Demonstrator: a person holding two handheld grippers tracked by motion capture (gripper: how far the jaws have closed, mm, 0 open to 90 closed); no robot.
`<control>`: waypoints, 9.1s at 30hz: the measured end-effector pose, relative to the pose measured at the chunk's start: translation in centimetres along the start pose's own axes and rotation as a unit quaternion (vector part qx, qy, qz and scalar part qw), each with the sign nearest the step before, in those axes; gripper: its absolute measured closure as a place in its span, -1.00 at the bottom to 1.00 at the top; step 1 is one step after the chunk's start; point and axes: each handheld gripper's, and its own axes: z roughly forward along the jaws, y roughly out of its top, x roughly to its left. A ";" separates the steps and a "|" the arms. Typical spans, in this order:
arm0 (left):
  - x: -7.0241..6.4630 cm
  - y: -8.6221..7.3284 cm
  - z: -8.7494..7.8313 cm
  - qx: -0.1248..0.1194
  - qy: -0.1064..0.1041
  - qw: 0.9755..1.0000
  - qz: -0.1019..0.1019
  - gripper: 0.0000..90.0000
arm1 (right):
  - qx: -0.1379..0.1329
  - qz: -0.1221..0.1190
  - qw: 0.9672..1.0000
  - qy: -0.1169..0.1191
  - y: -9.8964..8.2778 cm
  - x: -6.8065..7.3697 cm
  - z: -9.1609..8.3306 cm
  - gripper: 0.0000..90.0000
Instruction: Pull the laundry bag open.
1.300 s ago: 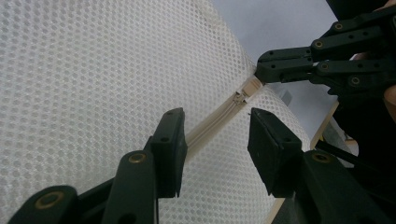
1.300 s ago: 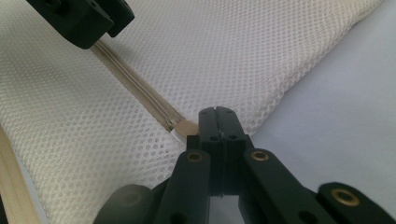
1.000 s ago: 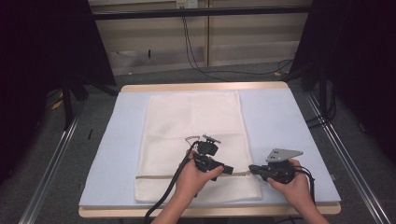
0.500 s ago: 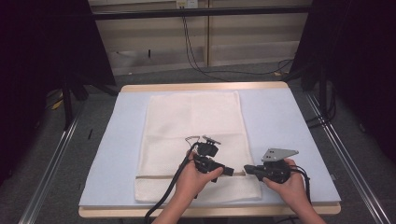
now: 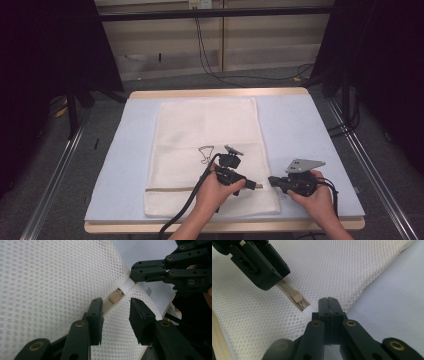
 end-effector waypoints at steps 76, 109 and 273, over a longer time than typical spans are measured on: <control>0.5 0.3 0.9 -0.018 -0.020 0.996 -0.088 0.94 | 0.004 -0.041 0.999 0.007 -0.8 0.2 0.8 1.00; 1.9 -0.4 -1.2 -0.018 -0.034 0.994 -0.097 0.95 | 0.004 -0.043 0.999 0.006 -0.7 0.2 0.8 1.00; 6.0 -3.1 -7.0 -0.033 -0.037 0.992 -0.119 0.95 | 0.003 -0.036 0.999 0.006 -0.8 0.2 0.8 1.00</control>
